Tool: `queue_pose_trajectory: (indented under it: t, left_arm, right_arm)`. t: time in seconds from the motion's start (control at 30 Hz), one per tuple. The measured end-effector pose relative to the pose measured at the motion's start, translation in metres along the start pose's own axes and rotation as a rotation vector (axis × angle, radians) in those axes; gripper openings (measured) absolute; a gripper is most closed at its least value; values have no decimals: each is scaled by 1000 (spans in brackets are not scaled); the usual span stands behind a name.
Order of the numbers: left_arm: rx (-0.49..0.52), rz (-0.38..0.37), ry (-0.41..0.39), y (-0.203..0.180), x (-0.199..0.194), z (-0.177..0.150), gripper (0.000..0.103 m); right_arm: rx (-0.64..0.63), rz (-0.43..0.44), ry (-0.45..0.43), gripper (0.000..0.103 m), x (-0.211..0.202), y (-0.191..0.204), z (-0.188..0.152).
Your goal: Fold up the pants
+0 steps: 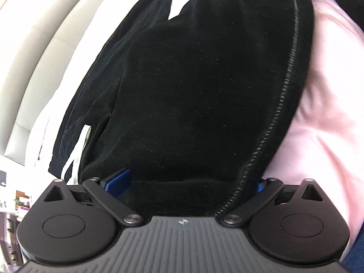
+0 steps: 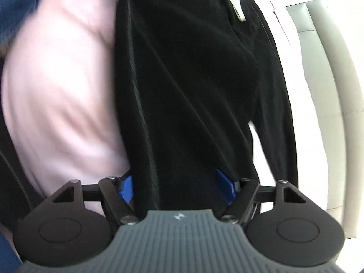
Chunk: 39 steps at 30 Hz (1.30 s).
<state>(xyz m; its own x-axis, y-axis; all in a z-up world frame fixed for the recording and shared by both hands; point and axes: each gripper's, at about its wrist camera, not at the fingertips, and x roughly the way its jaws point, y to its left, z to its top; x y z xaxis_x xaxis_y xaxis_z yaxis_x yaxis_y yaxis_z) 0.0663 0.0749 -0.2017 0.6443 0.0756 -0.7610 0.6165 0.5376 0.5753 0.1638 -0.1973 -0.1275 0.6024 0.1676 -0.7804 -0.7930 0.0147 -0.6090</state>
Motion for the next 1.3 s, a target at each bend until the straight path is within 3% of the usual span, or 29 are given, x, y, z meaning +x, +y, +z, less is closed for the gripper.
queue_pose_trajectory:
  t: [0.1, 0.17, 0.27, 0.33, 0.37, 0.4, 0.47, 0.53, 0.7, 0.73, 0.8, 0.9, 1.13, 1.3]
  left_arm:
    - [-8, -29, -7, 5, 3, -5, 103]
    - [2, -34, -7, 12, 8, -8, 103]
    - [0, -34, -9, 19, 11, -14, 103]
    - [-12, -23, 16, 27, 11, -20, 96]
    - [-18, -17, 28, 33, 12, -25, 83]
    - [-15, 4, 42, 37, 12, -29, 74]
    - [5, 48, 59, 40, 13, -41, 74]
    - [30, 60, 52, 40, 14, -51, 74]
    - [178, 156, -10, 27, 23, -55, 74]
    - [171, 160, 6, 31, 26, -53, 73]
    - [127, 148, 35, 39, 24, -49, 55]
    - [101, 118, 11, 52, 10, -47, 33]
    - [-97, 132, -113, 109, -41, -36, 25]
    - [-215, 141, -165, 146, -58, -22, 22]
  right_arm:
    - [23, 21, 12, 68, 9, -18, -29]
    - [1, -12, 51, 67, 19, -24, -53]
    - [167, 9, 53, 60, 23, -48, -90]
    - [185, 2, 67, 48, 28, -53, -110]
    - [187, -5, 80, 43, 32, -54, -118]
    - [174, -18, 90, 39, 35, -51, -126]
    - [156, -46, 133, 26, 41, -45, -142]
    - [209, -56, 167, 20, 43, -45, -160]
    - [346, -107, 245, 13, 46, -51, -191]
    - [360, -119, 262, 13, 45, -50, -196]
    - [371, -152, 289, 12, 44, -48, -200]
    - [416, -196, 268, 4, 36, -53, -195]
    - [577, -402, 143, 1, -7, -95, -180]
    - [599, -481, 108, 0, -30, -122, -176]
